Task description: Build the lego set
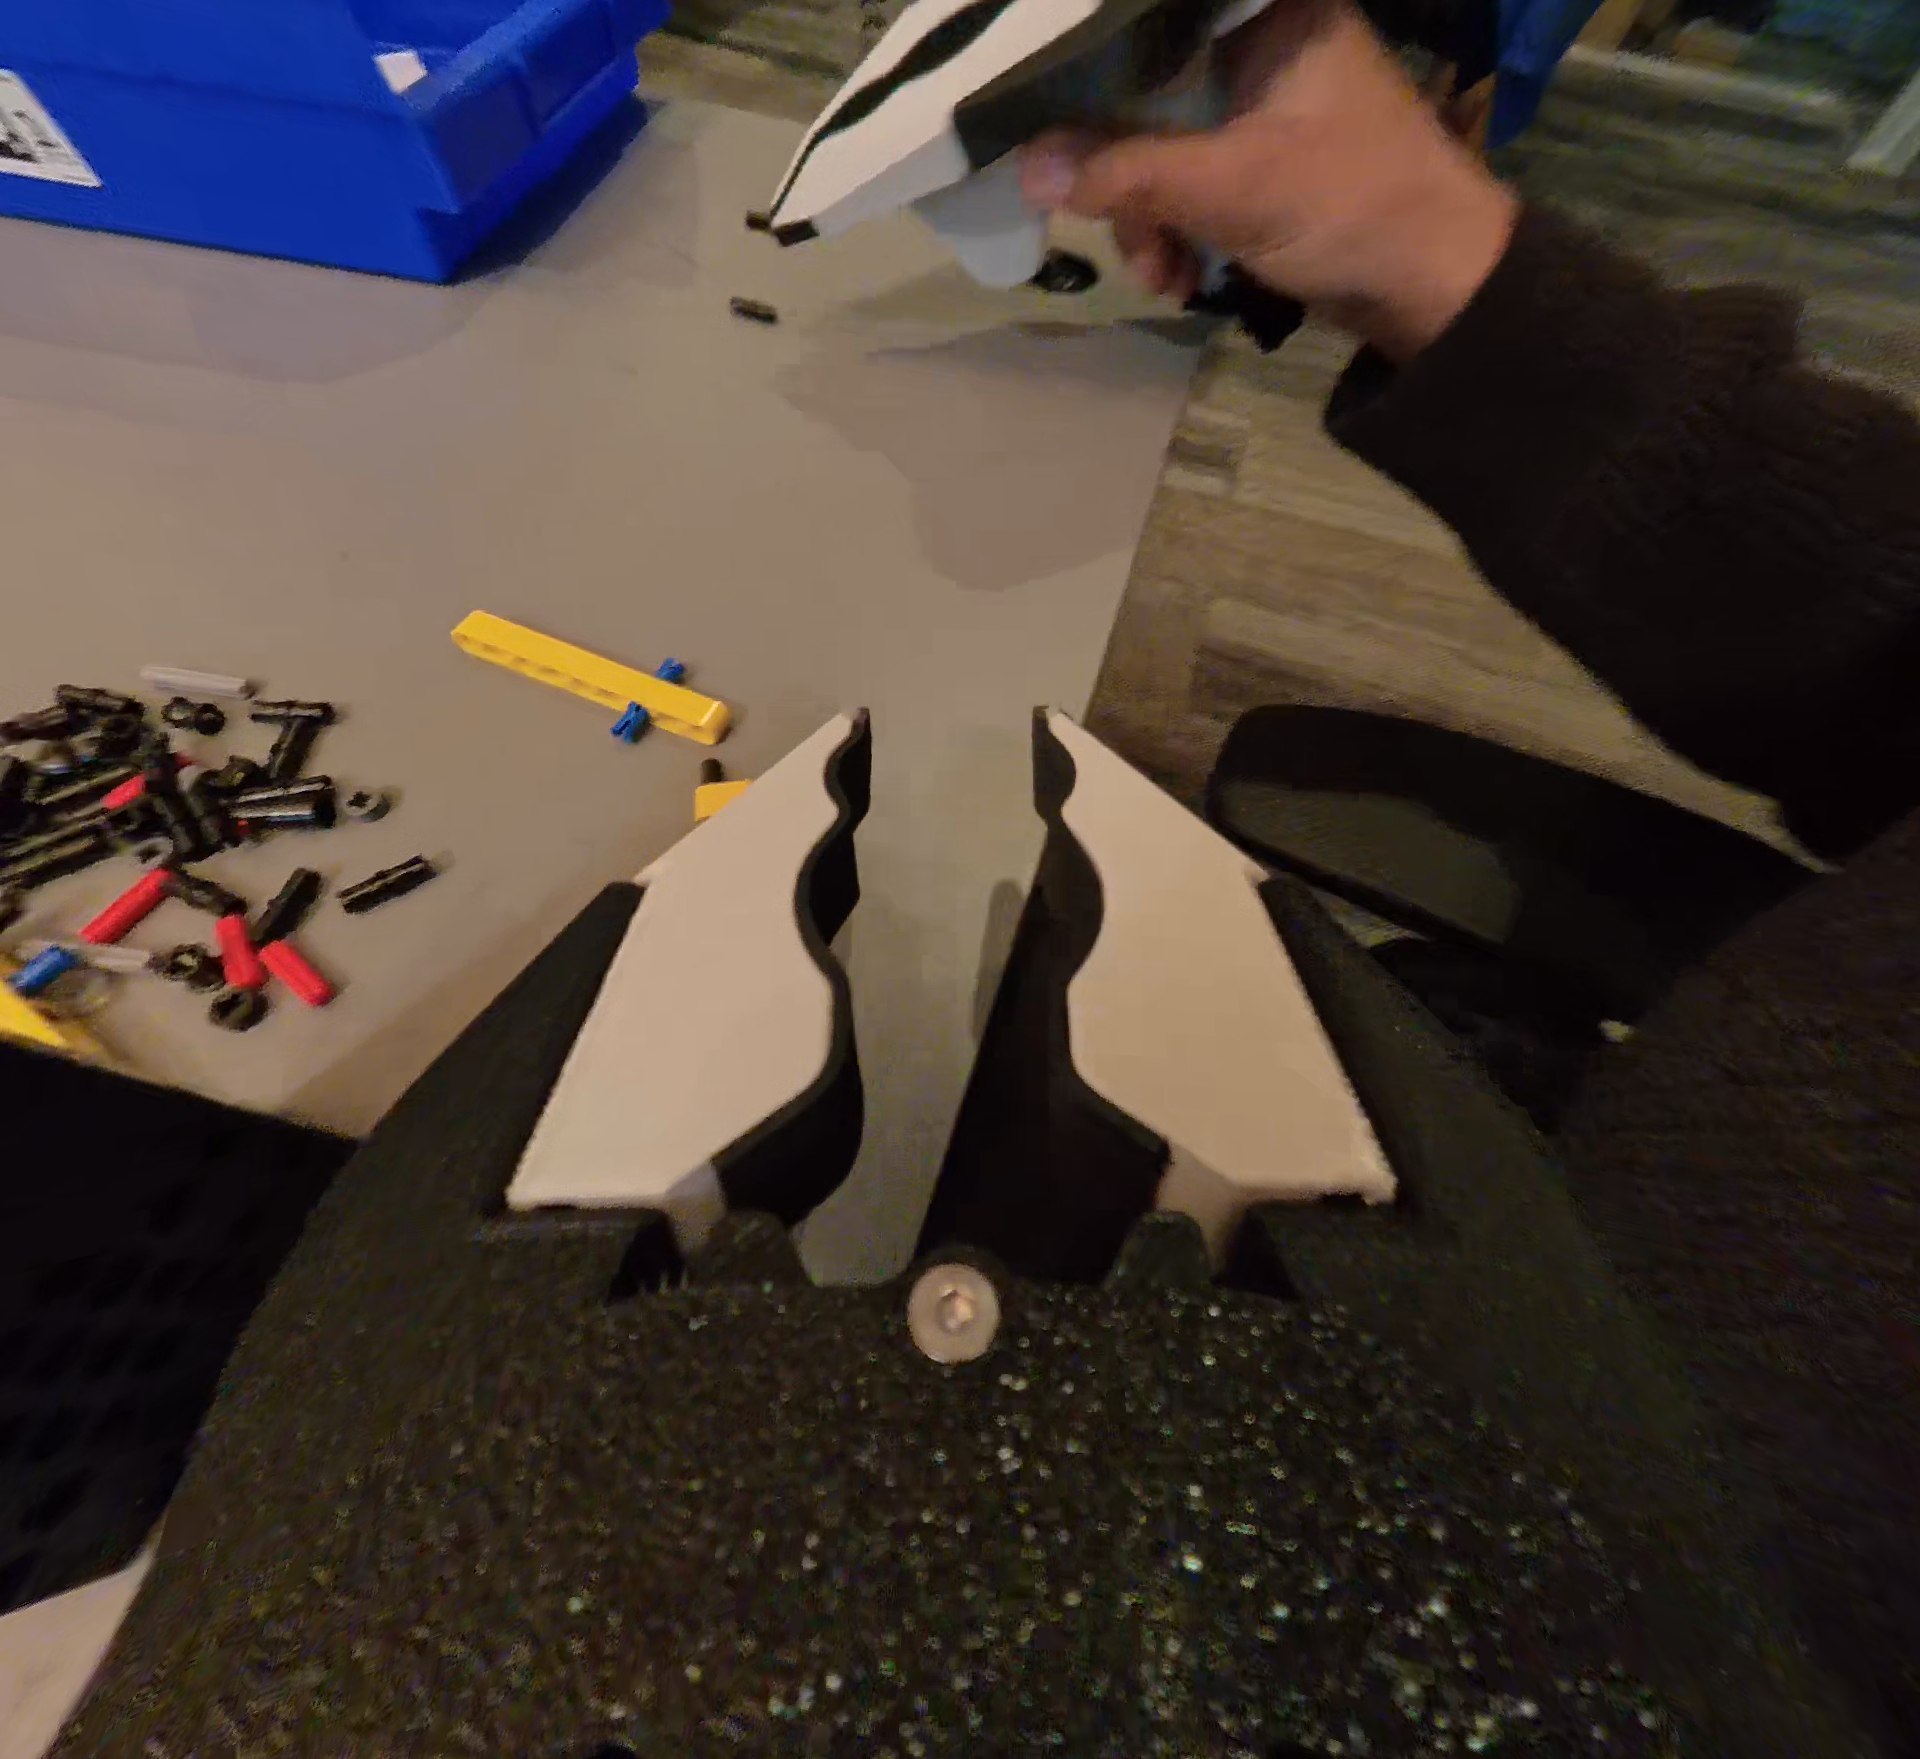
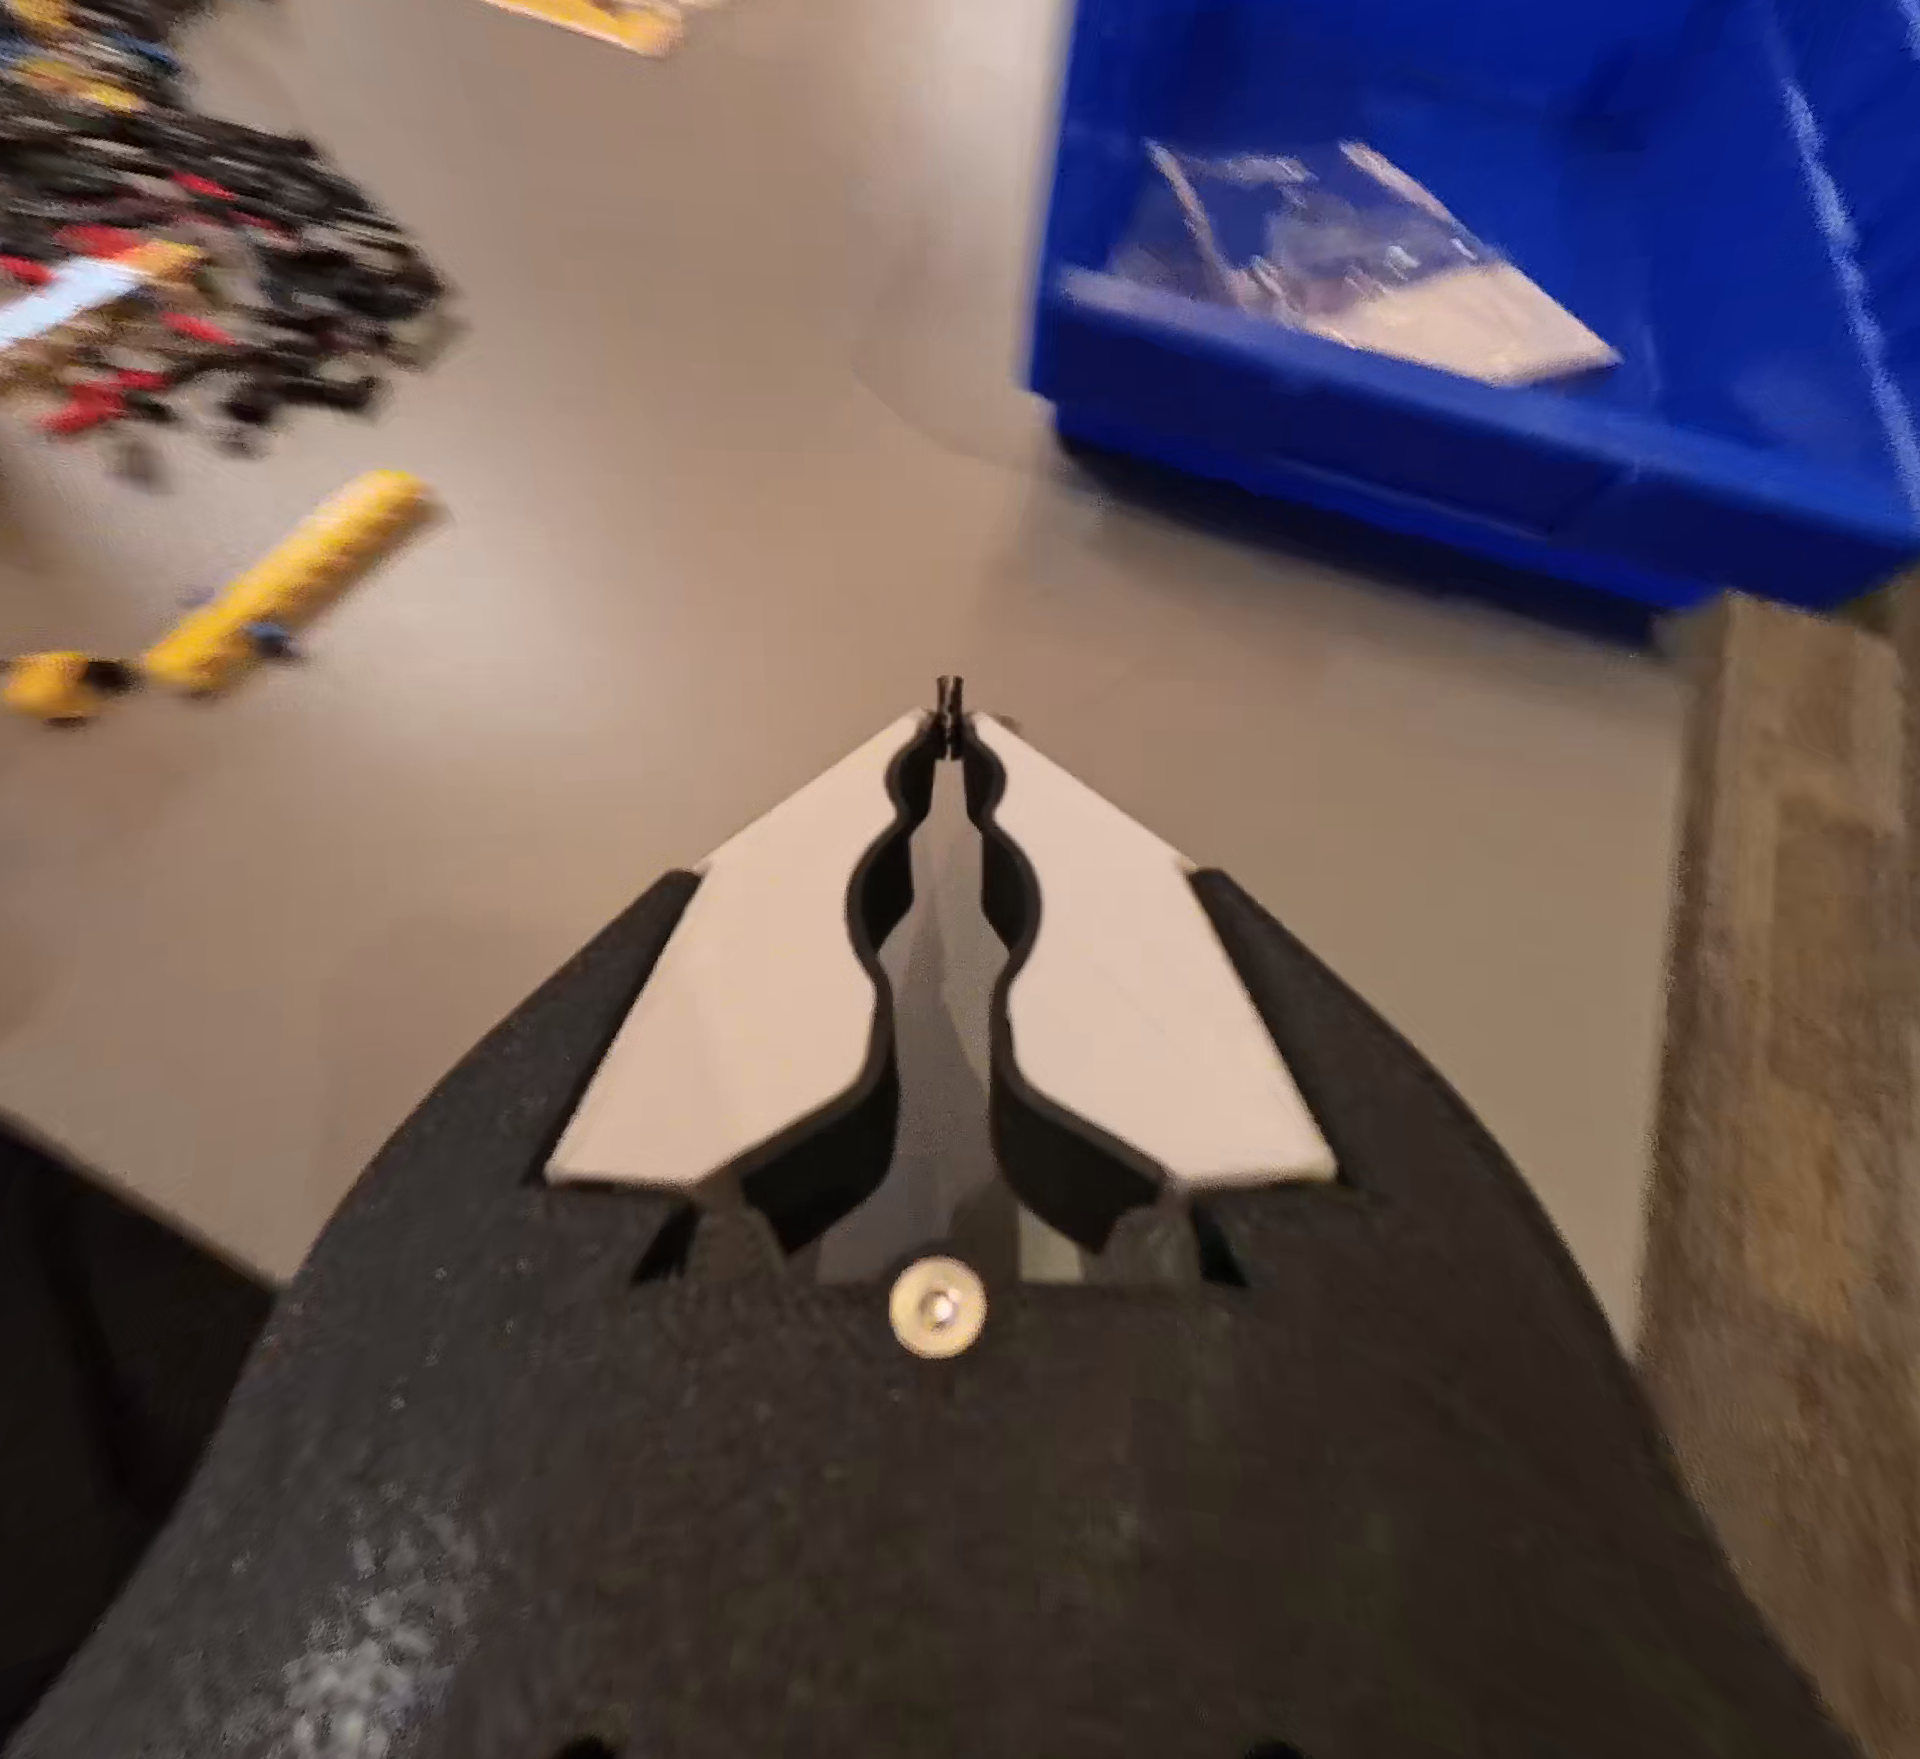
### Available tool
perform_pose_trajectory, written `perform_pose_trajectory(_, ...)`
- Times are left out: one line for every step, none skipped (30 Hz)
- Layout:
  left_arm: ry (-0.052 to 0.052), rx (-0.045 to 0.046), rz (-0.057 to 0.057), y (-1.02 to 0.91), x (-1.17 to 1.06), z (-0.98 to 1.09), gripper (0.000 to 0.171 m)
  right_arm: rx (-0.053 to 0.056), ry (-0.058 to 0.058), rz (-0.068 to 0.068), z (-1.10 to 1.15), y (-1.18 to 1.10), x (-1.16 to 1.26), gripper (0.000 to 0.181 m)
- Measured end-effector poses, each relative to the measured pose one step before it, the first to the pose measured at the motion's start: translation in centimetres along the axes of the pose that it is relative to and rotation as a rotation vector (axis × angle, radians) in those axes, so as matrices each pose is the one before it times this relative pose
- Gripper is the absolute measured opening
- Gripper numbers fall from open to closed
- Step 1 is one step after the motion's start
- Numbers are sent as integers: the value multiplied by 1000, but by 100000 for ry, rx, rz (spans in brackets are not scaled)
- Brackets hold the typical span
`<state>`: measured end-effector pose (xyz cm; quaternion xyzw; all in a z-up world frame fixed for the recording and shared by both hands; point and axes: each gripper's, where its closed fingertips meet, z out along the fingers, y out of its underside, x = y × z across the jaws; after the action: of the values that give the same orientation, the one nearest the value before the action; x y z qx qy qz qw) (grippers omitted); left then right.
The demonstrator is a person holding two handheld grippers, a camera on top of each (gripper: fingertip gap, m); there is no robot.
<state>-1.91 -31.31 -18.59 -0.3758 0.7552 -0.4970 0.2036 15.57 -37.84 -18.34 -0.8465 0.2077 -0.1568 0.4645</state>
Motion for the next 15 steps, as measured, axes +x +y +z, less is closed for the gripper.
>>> perform_pose_trajectory(-3240,-1866,1983,231,-322,303,31,2851,-7075,-1743,-155,-675,-1770,4)
perform_pose_trajectory(-2528,-1385,1593,107,-198,264,30,1636,-7446,-1213,104,-510,-1820,4)
perform_pose_trajectory(-1921,-783,954,-13,-140,203,30,448,-7847,-1033,343,-313,-1855,4)
perform_pose_trajectory(-1908,-658,230,-74,-216,160,30,-483,-7540,-1074,525,-140,-1752,4)
perform_pose_trajectory(-2078,-919,-472,-78,-321,134,29,-1112,-6439,-1150,669,-8,-1506,4)
perform_pose_trajectory(-2532,-1553,-1117,-18,-497,124,29,-1590,-5542,-1280,730,80,-1247,4)
perform_pose_trajectory(-2169,-1458,-1179,-50,-514,121,29,-2002,-4358,-1523,723,143,-969,4)
perform_pose_trajectory(-2066,-1513,-1407,-39,-570,127,29,-2190,-2891,-1813,674,175,-658,4)
perform_pose_trajectory(-976,-2032,-1631,37,-449,172,29,-2182,-2060,-1931,600,161,-466,4)
perform_pose_trajectory(-280,-2203,-1464,76,-335,205,29,-1983,-1710,-1757,519,123,-353,4)
perform_pose_trajectory(-851,-1939,-948,54,-379,214,29,-1682,-1366,-1621,416,75,-267,4)
perform_pose_trajectory(-1154,-2173,101,91,-379,207,29,-1439,-982,-1746,321,60,-191,4)
perform_pose_trajectory(-1170,-2378,875,117,-321,196,29,-1545,-567,-1789,251,84,-98,4)
perform_pose_trajectory(-294,-2468,1301,170,-150,202,27,-1805,-244,-1663,200,158,-19,4)
perform_pose_trajectory(-191,-2166,1247,184,-85,215,23,-1574,-275,-1521,172,164,-6,4)
